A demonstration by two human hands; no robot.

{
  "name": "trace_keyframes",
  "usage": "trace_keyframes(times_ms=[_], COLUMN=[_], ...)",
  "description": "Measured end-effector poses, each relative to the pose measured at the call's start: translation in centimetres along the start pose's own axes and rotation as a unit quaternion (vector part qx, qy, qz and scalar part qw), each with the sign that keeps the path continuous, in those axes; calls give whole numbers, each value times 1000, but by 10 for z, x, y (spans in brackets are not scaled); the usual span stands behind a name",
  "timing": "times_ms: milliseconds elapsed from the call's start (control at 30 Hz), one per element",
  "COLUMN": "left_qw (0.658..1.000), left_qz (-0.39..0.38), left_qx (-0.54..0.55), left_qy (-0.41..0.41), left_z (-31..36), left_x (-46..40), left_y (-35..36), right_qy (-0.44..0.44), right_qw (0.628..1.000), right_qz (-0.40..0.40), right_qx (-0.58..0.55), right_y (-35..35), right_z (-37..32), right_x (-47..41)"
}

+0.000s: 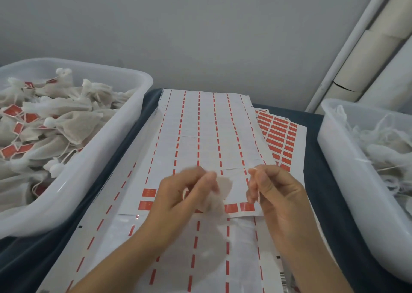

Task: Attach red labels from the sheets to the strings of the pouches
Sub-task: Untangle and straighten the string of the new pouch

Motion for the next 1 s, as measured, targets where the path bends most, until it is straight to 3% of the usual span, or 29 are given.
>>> trace_keyframes(times_ms=[67,133,233,300,400,433,500,600,733,833,900,1000], left_qw=[980,952,937,903,830,822,852,904,902,921,944,963], left_qz=[-170,-245,-185,-187,-183,-177,-142,-94,-194,-262,-240,-206], left_qx=[48,48,129,248,424,446,398,221,113,-12,-62,-48], left_qy=[-91,-176,-267,-295,-313,-308,-310,-355,-370,-289,-220,-166], left_z=[-2,-10,-21,-22,-17,-17,-20,-27,-25,-20,-16,-10], left_x=[4,4,-7,-11,-12,-13,-15,-24,-25,-12,-4,1], left_y=[15,22,14,9,-1,-4,-5,9,23,24,20,15], right_qy=[-17,-33,-49,-65,-69,-60,-38,-39,-141,-204,-212,-211], right_qw=[999,990,970,952,937,941,954,959,930,911,912,921], right_qz=[-50,-134,-229,-261,-251,-225,-158,-81,-65,-73,-65,-36], right_qx=[4,1,60,150,234,246,253,267,334,352,344,324], right_y=[8,21,33,37,30,25,12,4,15,24,24,19], right_z=[-4,-7,-4,2,6,6,5,7,5,3,2,-2], right_x=[4,10,18,20,15,12,4,2,8,14,15,13])
Point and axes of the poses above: each hand's wrist, its own x-axis away from the middle knuckle, its own y-axis out of the palm, z = x × y, the point moved 5 cm from there along -x, towards the middle knuckle, and after that the axes turned 15 degrees about -y, right-handed, at the moved point
